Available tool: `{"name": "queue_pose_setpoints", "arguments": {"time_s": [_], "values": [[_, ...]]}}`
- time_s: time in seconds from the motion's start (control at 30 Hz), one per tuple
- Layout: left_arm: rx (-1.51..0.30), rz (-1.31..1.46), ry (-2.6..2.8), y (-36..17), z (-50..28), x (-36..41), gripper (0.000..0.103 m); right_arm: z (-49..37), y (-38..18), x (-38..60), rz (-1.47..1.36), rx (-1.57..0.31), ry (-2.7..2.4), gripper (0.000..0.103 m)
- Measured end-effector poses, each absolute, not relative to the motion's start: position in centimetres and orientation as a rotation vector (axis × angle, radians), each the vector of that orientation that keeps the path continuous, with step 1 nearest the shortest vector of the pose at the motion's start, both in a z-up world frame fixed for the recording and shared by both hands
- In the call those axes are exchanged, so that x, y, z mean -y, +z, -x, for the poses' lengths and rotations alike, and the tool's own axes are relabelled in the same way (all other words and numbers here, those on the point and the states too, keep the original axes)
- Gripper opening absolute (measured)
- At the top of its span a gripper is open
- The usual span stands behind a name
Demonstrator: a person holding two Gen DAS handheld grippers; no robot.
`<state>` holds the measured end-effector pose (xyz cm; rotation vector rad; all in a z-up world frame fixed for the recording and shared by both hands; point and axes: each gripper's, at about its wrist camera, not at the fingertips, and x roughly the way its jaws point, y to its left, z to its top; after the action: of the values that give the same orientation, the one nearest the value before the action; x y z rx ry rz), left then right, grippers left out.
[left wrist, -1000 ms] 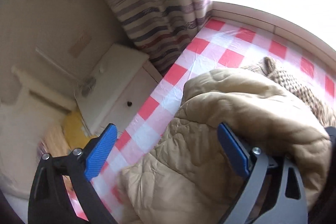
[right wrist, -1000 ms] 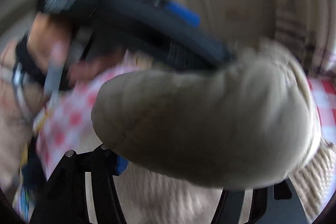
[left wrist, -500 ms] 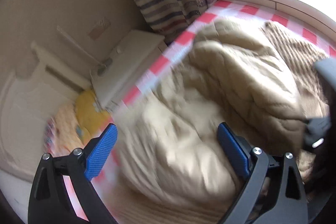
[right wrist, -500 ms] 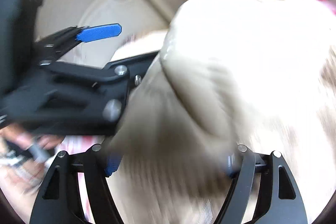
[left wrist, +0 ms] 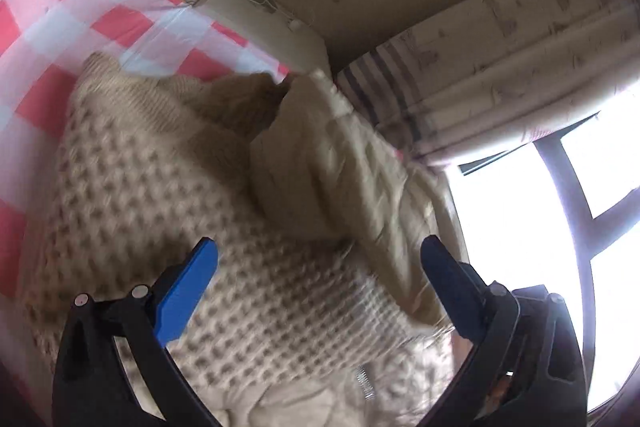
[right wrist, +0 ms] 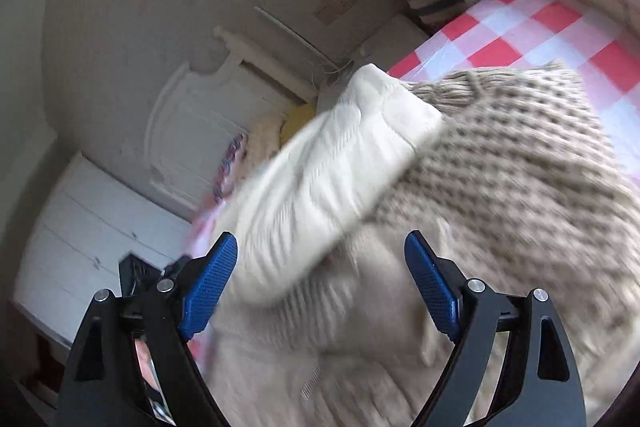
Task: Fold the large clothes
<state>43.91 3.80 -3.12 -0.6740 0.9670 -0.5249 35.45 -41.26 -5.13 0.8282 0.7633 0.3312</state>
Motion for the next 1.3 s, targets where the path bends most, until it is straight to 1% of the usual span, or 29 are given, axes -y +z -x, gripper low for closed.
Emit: {"name": "queue_pose_setpoints", "arguments": {"time_s": [0.07,0.1,0.17,0.3,0.37,0.4,0.43,0.47,0.5,0.53,0.57,0.63,0.67,0.73,0.77,0.83,0.9,0.93,1.0,1.07,1.17,1.2,1.23,1.27,1.3], "values": [[-0.989,0.7,-0.559,-2.5,-45.2,-3.1,0.1,-37.2,-5.9,41.2,-0.903,-0.78,0.335,0.083],[-1.016,0.715,-0.568,-2.5,-46.1,-2.6,0.1,-38.9,-5.1,40.7,-0.935,-0.786,0.326,0.083],[-1.086,0.725,-0.558,-2.8,-48.0,-1.2,0.1,-40.1,-6.2,41.0,-0.991,-0.822,0.297,0.083],[-1.175,0.724,-0.527,-3.7,-51.6,1.5,0.1,-40.8,-7.3,40.4,-0.981,-0.843,0.293,0.083],[-1.209,0.739,-0.5,-4.4,-53.0,2.3,0.1,-41.5,-7.3,40.2,-0.935,-0.836,0.31,0.07],[-1.22,0.74,-0.494,-4.6,-53.6,2.5,0.1,-41.8,-7.2,40.0,-0.906,-0.828,0.332,0.055],[-1.223,0.741,-0.487,-4.7,-54.3,2.7,0.099,-42.0,-6.7,39.7,-0.858,-0.82,0.339,0.045],[-1.221,0.738,-0.483,-4.7,-55.0,2.8,0.098,-42.0,-6.2,39.6,-0.816,-0.81,0.333,0.039],[-1.209,0.725,-0.486,-4.5,-55.4,2.9,0.084,-42.2,-6.0,39.5,-0.793,-0.8,0.336,0.028],[-1.17,0.684,-0.487,-3.9,-55.7,3.2,0.048,-42.4,-5.6,39.5,-0.775,-0.787,0.347,0.024],[-1.123,0.641,-0.48,-3.2,-55.7,3.2,0.032,-42.3,-5.0,39.7,-0.76,-0.766,0.353,0.022],[-0.91,0.492,-0.461,0.3,-54.2,3.3,0.019,-42.0,-3.7,40.1,-0.732,-0.706,0.373,0.02],[-0.848,0.457,-0.474,1.3,-53.3,3.1,0.018,-41.6,-3.0,40.3,-0.712,-0.678,0.387,0.019],[-0.752,0.369,-0.517,2.7,-50.2,3.5,0.018,-40.0,-1.5,40.1,-0.605,-0.629,0.388,0.018],[-0.734,0.3,-0.516,2.6,-48.6,4.0,0.018,-39.1,-1.3,39.8,-0.524,-0.635,0.367,0.018],[-0.748,0.152,-0.465,0.4,-45.7,4.6,0.018,-37.8,-1.8,39.3,-0.432,-0.681,0.332,0.018],[-0.801,0.088,-0.429,-2.4,-44.4,4.8,0.017,-37.3,-3.6,39.0,-0.394,-0.756,0.301,0.018],[-0.843,0.075,-0.407,-4.4,-43.9,4.5,0.017,-36.9,-4.7,39.0,-0.397,-0.797,0.285,0.018],[-0.877,0.122,-0.403,-6.4,-43.2,3.2,0.016,-36.5,-6.1,38.9,-0.414,-0.836,0.28,0.018],[-0.881,0.203,-0.422,-6.4,-43.1,1.9,0.017,-36.0,-7.0,38.8,-0.42,-0.857,0.264,0.018],[-0.903,0.21,-0.398,-5.7,-43.6,1.4,0.02,-35.7,-6.0,38.8,-0.406,-0.867,0.244,0.019],[-0.9,0.203,-0.372,-5.1,-43.5,1.2,0.03,-35.3,-5.3,38.8,-0.387,-0.859,0.226,0.022],[-0.87,0.173,-0.321,-4.0,-43.0,1.2,0.048,-35.0,-4.5,38.8,-0.357,-0.842,0.197,0.033],[-0.832,0.14,-0.284,-3.2,-41.8,1.0,0.058,-34.7,-3.6,38.8,-0.319,-0.816,0.168,0.044],[-0.755,0.089,-0.23,-1.6,-41.0,1.3,0.079,-34.4,-2.8,38.7,-0.291,-0.789,0.156,0.068]]}}
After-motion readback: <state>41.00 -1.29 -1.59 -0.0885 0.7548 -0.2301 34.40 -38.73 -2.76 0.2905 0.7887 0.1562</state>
